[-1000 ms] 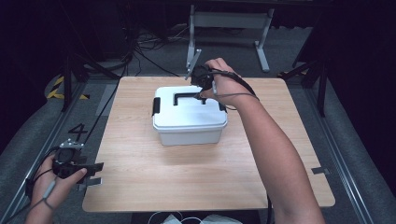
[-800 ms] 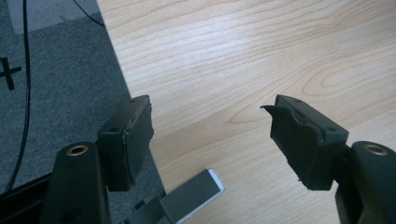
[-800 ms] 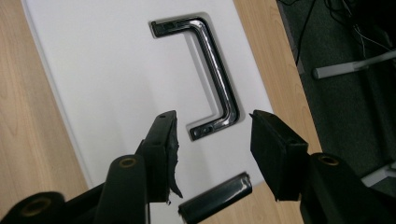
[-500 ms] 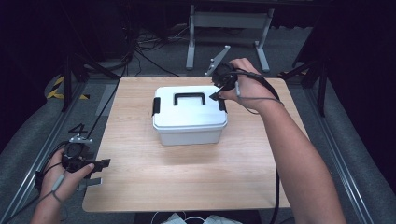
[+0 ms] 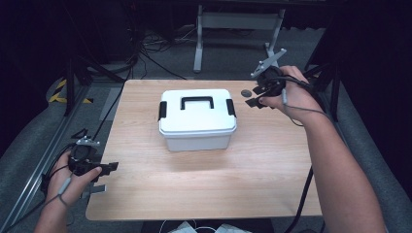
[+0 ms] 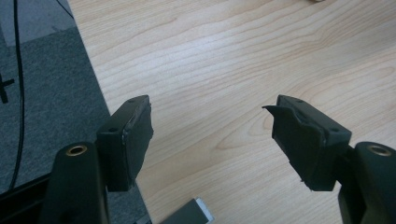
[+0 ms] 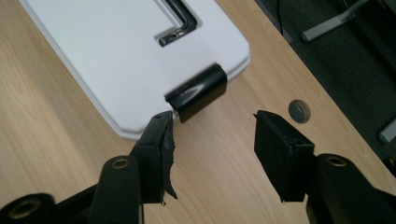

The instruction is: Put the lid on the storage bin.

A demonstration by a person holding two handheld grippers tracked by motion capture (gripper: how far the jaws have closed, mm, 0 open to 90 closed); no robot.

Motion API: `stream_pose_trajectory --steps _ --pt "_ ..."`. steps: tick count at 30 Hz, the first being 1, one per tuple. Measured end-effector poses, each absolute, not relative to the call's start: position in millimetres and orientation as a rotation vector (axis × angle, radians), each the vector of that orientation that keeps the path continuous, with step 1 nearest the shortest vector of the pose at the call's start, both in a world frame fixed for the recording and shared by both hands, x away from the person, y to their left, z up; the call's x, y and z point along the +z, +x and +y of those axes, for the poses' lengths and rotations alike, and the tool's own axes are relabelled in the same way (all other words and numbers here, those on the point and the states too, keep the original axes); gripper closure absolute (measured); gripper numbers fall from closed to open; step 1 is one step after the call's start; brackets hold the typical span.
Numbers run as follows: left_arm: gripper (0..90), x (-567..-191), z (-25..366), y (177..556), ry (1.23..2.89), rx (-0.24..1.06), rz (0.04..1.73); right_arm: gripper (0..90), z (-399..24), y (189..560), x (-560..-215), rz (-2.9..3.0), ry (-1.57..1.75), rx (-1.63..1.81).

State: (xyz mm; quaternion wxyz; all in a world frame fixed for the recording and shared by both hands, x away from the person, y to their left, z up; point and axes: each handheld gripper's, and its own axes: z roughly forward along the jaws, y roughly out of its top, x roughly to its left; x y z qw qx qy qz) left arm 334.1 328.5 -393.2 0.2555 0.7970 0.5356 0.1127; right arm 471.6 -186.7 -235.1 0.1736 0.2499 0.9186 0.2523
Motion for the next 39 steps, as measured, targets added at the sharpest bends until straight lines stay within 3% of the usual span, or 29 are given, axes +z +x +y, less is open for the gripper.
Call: stream_pose_trajectory --steps 18,39 --pt "26.7 -393 337 331 2.119 0.334 1.463 44.6 -256 451 -250 2.502 0.944 0.773" --pt "25.6 -395 341 322 2.142 0.35 1.481 40.8 -300 419 -319 2.439 1.117 0.835"
